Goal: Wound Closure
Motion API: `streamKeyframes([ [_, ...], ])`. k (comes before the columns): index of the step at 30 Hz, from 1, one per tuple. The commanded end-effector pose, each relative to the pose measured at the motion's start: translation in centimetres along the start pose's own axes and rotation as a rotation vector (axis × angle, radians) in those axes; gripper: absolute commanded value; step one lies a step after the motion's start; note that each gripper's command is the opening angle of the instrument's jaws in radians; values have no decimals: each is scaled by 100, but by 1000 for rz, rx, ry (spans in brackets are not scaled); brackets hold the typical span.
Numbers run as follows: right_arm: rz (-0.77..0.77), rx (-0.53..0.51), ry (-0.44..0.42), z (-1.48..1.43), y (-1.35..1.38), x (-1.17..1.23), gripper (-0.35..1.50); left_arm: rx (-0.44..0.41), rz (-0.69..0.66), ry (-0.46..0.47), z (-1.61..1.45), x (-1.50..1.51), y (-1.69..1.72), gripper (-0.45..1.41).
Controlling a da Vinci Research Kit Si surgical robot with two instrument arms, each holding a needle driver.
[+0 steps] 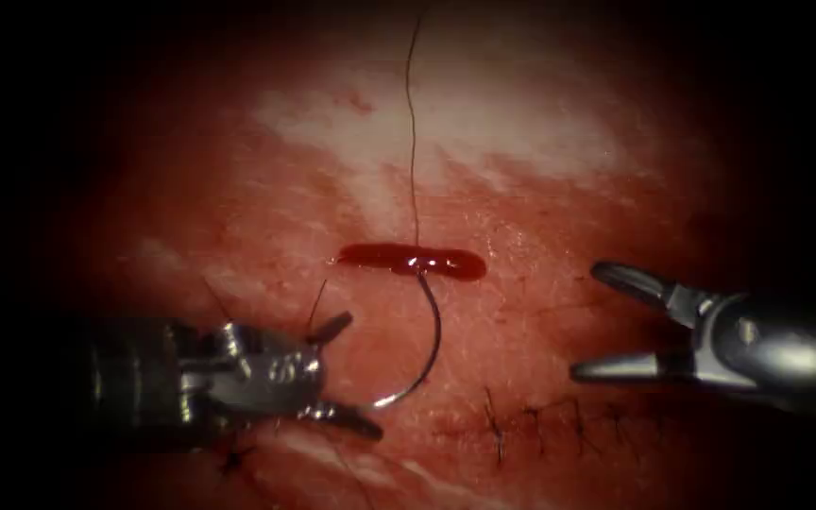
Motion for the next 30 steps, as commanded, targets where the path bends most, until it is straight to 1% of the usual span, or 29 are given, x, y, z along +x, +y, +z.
streamKeyframes([
  [1, -1, 1, 1, 10, -6, -2, 72, -7, 22, 2, 13, -3, 3, 58],
  [4, -1, 0, 1, 13, -8, -2, 72, -12, 45, 7, 25, -9, 2, 48],
  [6, -1, -1, 2, 14, -8, -2, 72, -15, 59, -3, 36, -16, 2, 38],
  [11, -1, -1, 2, 14, -8, -2, 72, -17, 73, -22, 51, -22, 6, 28],
  [13, -1, -1, 2, 14, -8, -2, 72, -14, 81, -30, 56, -23, 7, 28],
  [16, -1, -1, 2, 14, -8, -2, 72, -18, 84, -36, 62, -26, 8, 33],
  [24, -1, -1, 2, 14, -9, -2, 72, -19, 91, -45, 74, -32, 7, 29],
  [26, -1, -1, 2, 14, -9, -1, 72, -27, 98, -59, 81, -37, 6, 36],
  [28, -1, -1, 2, 15, -9, -1, 72, -32, 105, -74, 87, -43, 6, 36],
  [29, 0, -1, 2, 15, -10, -1, 72, -40, 107, -78, 89, -45, 6, 28],
  [30, 0, -2, 2, 15, -10, 0, 72, -45, 110, -82, 91, -47, 6, 9],
])
